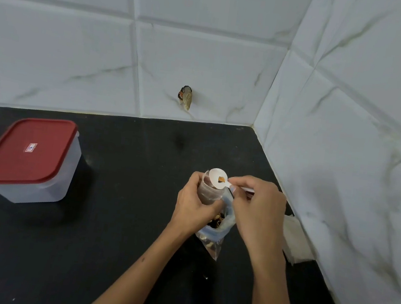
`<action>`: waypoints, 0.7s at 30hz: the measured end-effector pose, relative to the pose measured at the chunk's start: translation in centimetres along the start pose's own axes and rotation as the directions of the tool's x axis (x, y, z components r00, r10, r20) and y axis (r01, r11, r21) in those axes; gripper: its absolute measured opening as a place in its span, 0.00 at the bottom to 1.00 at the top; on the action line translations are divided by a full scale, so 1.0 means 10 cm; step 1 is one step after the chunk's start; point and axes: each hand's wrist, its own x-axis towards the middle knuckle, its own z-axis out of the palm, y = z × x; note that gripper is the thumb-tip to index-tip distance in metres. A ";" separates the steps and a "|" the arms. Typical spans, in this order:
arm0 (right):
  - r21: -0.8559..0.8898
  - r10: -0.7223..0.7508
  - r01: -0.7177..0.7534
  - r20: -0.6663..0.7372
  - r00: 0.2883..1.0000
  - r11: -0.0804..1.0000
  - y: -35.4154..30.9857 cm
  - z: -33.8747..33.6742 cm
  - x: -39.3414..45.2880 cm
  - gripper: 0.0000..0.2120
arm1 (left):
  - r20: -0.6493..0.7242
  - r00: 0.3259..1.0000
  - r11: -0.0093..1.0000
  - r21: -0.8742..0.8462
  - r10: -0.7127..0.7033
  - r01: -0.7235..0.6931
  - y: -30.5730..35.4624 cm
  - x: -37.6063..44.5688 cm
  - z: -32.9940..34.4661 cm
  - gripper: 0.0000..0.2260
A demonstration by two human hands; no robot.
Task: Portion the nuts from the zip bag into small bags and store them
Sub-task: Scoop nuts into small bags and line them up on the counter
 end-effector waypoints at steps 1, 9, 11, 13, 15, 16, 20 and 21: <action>0.040 0.023 -0.022 -0.004 1.000 0.999 0.01 -0.01 0.00 0.10 | 0.000 1.000 1.000 -0.001 0.007 -0.007 0.00 0.00 -0.01 0.17; 0.293 0.031 -0.048 0.063 0.998 0.955 0.04 -0.08 0.05 0.08 | -0.027 0.995 0.992 -0.069 0.100 -0.101 0.00 -0.03 -0.03 0.16; 0.427 0.099 -0.103 0.032 0.995 0.898 0.05 -0.08 0.07 0.08 | -0.068 0.991 0.990 -0.081 0.113 -0.118 0.00 -0.04 -0.05 0.13; 0.464 0.159 -0.144 0.008 0.987 0.874 0.09 -0.03 0.09 0.08 | -0.125 0.988 0.991 -0.095 0.086 -0.098 -0.02 -0.05 -0.11 0.13; 0.285 0.146 -0.141 0.005 0.989 0.948 0.18 0.07 0.09 0.09 | -0.179 0.983 0.994 -0.093 0.044 -0.062 -0.07 -0.04 -0.20 0.14; 0.144 0.130 -0.131 0.017 0.991 0.981 0.23 0.14 0.09 0.09 | -0.193 0.981 0.996 -0.087 0.020 -0.037 -0.10 -0.04 -0.25 0.13; -0.281 0.235 -0.183 0.163 0.958 0.942 0.37 0.43 0.12 0.14 | -0.205 0.976 0.996 -0.055 -0.079 0.069 -0.21 -0.04 -0.38 0.13; -0.372 0.272 -0.186 0.193 0.943 0.909 0.37 0.48 0.13 0.15 | -0.196 0.975 0.994 -0.042 -0.103 0.096 -0.25 -0.05 -0.40 0.13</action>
